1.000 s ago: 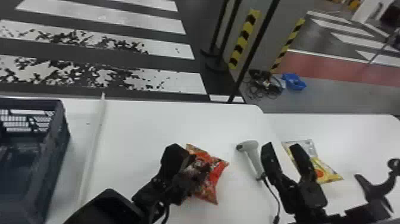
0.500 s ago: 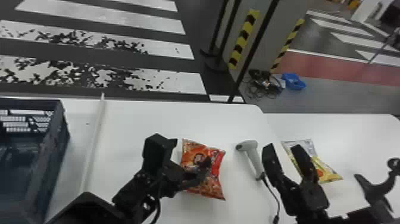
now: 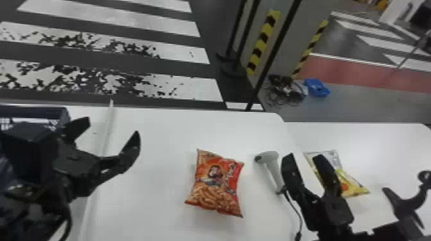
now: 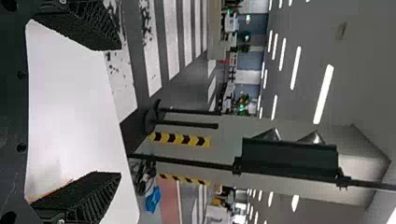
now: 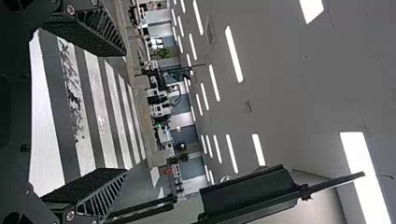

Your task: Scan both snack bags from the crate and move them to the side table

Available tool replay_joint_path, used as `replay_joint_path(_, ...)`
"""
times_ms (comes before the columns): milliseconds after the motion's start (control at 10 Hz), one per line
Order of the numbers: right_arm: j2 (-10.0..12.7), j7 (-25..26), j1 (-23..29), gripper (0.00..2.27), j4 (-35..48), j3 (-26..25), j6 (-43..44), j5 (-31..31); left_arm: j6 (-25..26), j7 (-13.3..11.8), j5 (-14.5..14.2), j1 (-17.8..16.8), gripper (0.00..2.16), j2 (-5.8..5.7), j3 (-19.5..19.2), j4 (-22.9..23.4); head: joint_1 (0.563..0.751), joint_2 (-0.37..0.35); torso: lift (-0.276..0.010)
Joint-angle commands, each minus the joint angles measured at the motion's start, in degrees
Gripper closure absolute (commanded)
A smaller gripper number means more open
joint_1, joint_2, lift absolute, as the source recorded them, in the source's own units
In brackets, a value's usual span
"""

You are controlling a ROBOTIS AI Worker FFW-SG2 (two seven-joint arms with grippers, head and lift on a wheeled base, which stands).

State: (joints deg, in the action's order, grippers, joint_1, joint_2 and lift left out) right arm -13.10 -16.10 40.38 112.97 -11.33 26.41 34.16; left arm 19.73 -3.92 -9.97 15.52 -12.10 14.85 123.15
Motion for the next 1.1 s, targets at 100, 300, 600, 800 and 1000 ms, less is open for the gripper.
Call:
replay_joint_path(100,-0.52,0.01,-0.48,0.11,-0.9,0.52,-0.53,-2.17,0.09,0.85,-2.25,8.3,0.03,-3.02,-10.02,9.31,0.695,-0.32,-0.095)
replay_joint_path(300,-0.61,0.01,-0.56,0.1,-2.22,0.61,-0.71,-4.72,-0.26,1.64,-4.09,12.34,0.04,-3.98,-15.65,10.89,0.695,-0.231,-0.095)
replay_joint_path(600,-0.61,0.01,-1.97,0.1,-3.01,2.1,-5.45,-12.63,-3.6,2.78,-7.08,18.23,0.03,-2.93,-22.06,10.89,0.695,-0.136,-0.095)
replay_joint_path(800,-0.61,0.01,-3.64,0.1,-2.31,4.12,-15.65,-16.23,-5.71,3.04,-8.05,21.83,0.03,-1.52,-25.49,10.98,0.695,-0.047,-0.095)
replay_joint_path(1000,-0.87,0.01,-3.64,0.1,0.94,6.67,-25.67,-22.65,-6.41,2.78,-8.31,24.21,0.03,-1.17,-26.81,11.59,0.695,0.026,-0.095)
